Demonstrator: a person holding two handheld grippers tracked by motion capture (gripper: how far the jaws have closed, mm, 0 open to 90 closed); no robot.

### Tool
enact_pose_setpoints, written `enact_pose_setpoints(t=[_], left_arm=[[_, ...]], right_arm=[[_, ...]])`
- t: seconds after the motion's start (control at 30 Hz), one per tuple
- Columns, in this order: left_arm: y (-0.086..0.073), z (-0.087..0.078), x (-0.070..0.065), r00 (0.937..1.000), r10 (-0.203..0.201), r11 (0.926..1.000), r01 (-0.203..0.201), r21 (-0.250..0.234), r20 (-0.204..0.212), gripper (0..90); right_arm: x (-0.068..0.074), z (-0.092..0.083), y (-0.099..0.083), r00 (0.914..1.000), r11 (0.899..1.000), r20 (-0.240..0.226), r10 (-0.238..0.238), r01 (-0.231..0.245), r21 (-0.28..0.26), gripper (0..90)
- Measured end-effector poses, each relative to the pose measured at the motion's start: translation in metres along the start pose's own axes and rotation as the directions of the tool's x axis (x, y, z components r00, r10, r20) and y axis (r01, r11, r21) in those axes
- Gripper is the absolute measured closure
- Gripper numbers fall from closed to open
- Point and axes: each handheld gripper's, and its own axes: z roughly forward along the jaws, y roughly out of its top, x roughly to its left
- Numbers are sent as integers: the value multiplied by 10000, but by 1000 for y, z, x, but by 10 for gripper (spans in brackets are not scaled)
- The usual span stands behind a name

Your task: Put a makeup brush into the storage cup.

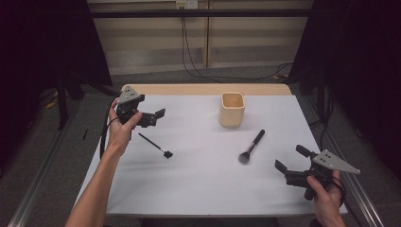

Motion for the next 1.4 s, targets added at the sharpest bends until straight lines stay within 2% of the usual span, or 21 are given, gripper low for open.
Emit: enact_pose_setpoints(t=[0.17,0.27,0.37,0.57,0.6,0.63,0.8,0.87,0.9,0.93,0.97,1.0,1.03,1.07,1.13,1.17,1.2,1.23,1.3,1.33,1.4], left_arm=[[-1,3,-1,9995,148,9980,-165,610,287,18],[0,6,-3,9985,396,9921,-437,1176,374,19],[1,9,-2,9976,255,9867,-354,1587,643,22],[0,13,-1,9922,712,9499,-989,2964,1028,24],[-2,15,-2,9928,611,9454,-908,3129,1035,24],[-3,15,-2,9904,779,9317,-1132,3450,1146,27],[-9,19,-1,9877,833,8976,-1321,4205,1324,53],[-10,20,-1,9838,933,8812,-1532,4473,1530,55],[-10,20,-1,9790,1047,8664,-1761,4673,1749,55],[-10,20,0,9768,1018,8588,-1817,4790,1882,55],[-11,21,-1,9770,996,8566,-1806,4834,1887,54],[-12,22,-2,9813,813,8605,-1575,4846,1746,55],[-13,22,-1,9763,954,8448,-1826,5030,1941,54],[-14,23,-1,9745,904,8395,-1855,5107,2055,56],[-17,27,-2,9685,1132,8078,-2197,5470,2218,67],[-19,28,-4,9695,1064,8064,-2140,5512,2208,67],[-20,29,-3,9638,1199,7862,-2387,5700,2383,68],[-21,31,-4,9592,1281,7743,-2555,5789,2521,68],[-22,32,-5,9562,1397,7661,-2690,5837,2574,89],[-23,33,-6,9596,1374,7703,-2594,5826,2456,92],[-23,33,-5,9587,1407,7668,-2634,5853,2471,92]], right_arm=[[1,0,0,10000,10000,-22,13,-13,14,0],[1,0,0,10000,10000,-24,22,-22,12,0],[1,0,0,10000,10000,-47,27,-27,10,0],[1,0,0,9999,10000,-85,62,-62,29,0],[1,0,0,9999,10000,-89,53,-53,34,0],[1,0,0,9999,10000,-104,44,-44,38,0],[1,0,0,10000,10000,-73,-16,17,75,0],[1,0,0,10000,9999,-85,-36,37,95,1],[1,0,0,9999,9999,-92,-38,39,102,1],[1,1,0,10000,9999,-80,-52,53,102,1],[1,1,0,9999,9999,-105,-57,58,115,1],[1,1,0,9999,9999,-115,-64,65,115,1],[2,1,0,9999,9999,-115,-66,67,110,1],[2,1,0,9999,9999,-114,-68,70,110,1],[2,1,0,9999,9999,-128,-39,41,122,2],[2,1,-1,9999,9999,-107,-20,22,157,2],[2,1,-1,9999,9999,-99,-21,23,171,2],[2,1,-1,9999,9998,-111,-15,17,177,2],[2,1,-1,10000,9999,-81,-15,16,170,2],[2,1,-1,9999,9999,-102,-10,12,172,3],[2,1,-1,9999,9998,-118,-36,38,192,3]])
